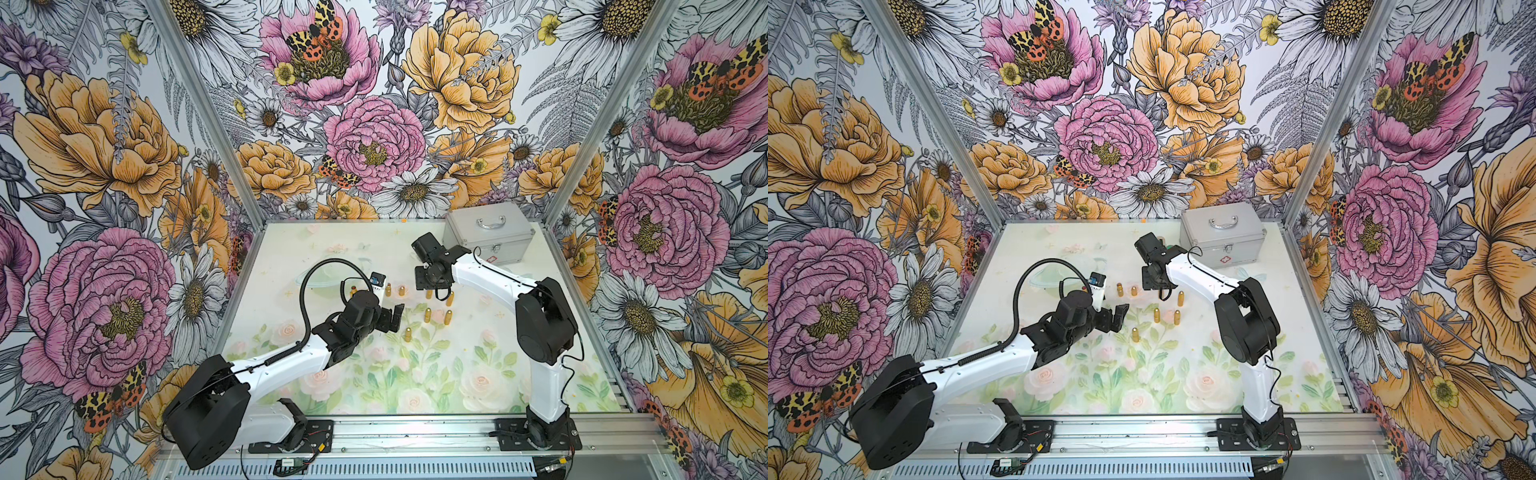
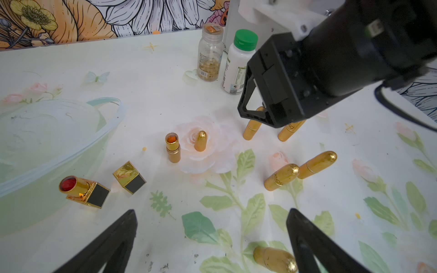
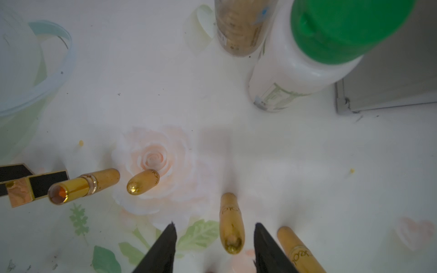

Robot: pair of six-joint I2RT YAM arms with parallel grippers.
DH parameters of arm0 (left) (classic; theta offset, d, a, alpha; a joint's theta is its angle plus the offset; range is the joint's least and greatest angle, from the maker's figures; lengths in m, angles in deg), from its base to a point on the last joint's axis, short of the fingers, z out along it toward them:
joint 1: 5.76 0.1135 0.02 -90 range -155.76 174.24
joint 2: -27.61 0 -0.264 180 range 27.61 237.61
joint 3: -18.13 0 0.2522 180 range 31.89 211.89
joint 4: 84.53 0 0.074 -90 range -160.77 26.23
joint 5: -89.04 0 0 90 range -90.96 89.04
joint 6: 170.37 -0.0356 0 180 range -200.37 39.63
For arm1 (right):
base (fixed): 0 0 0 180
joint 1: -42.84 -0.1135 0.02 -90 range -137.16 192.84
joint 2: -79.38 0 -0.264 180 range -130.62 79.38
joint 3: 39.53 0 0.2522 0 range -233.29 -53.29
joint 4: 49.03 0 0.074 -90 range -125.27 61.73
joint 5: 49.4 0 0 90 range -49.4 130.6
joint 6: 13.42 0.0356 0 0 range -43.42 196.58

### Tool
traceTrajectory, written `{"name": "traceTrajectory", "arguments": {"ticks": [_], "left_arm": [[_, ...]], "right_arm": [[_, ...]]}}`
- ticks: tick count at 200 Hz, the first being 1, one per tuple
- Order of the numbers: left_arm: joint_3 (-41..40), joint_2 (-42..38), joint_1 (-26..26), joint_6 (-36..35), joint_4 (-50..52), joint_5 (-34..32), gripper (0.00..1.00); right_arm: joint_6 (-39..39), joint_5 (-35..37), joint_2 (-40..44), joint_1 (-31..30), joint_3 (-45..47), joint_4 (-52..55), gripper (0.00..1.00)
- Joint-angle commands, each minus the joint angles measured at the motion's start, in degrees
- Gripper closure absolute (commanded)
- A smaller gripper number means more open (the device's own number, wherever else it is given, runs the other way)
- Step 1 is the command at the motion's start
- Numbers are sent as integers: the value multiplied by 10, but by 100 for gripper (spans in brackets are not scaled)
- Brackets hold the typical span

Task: Open the lipstick cap
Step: Pick up the lipstick at the center of the board.

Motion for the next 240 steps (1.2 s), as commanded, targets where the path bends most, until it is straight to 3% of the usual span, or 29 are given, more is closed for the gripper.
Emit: {"name": "traceTrajectory", "arguments": {"ticks": [1, 240], "left_arm": [[15, 6, -5, 7, -26, 8, 1], [5, -4, -5, 16, -27, 2, 1]], "right_arm": [[14, -9, -18, 5, -13, 4, 48], [3, 39, -70, 7, -16, 3, 77]]}}
